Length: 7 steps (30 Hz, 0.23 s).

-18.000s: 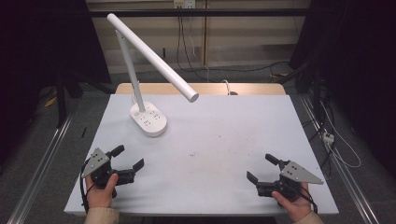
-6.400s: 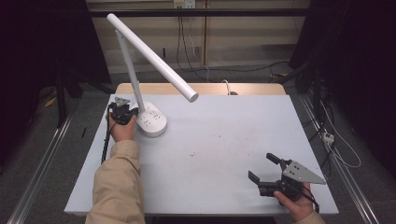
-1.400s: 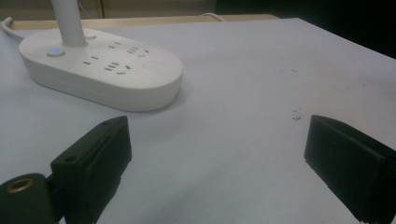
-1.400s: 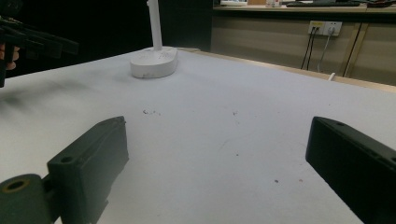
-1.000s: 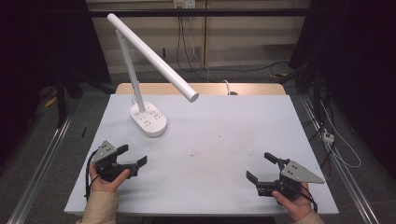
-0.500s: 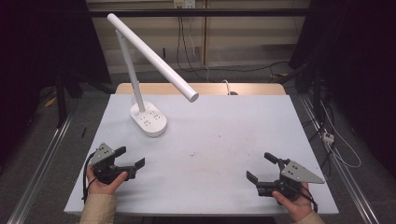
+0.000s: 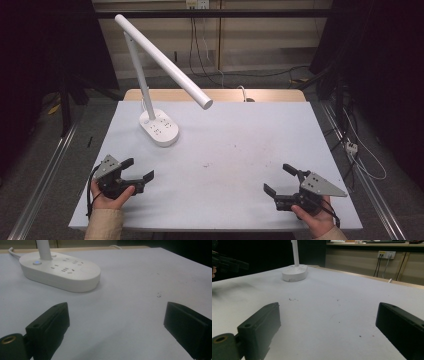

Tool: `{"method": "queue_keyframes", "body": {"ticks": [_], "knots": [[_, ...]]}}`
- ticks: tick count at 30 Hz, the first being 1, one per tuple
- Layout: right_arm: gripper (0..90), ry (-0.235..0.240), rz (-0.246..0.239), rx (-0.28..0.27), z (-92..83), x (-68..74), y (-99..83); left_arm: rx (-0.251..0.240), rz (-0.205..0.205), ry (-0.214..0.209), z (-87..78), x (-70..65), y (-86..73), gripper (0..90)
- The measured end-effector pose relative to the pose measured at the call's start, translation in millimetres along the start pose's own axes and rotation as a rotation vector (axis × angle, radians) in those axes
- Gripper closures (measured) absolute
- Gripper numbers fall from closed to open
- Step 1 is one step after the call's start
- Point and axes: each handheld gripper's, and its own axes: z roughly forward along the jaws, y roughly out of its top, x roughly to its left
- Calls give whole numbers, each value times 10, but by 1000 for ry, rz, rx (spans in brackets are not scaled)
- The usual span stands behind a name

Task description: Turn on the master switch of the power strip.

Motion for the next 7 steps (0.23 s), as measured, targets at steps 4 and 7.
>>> {"method": "queue_keyframes", "body": {"ticks": [4,7], "knots": [[53,-1,0,1,0,0,0,3,5,2,0,2,-3,61],[53,0,0,3,0,-1,0,1,-1,2,3,-1,0,61]]}}
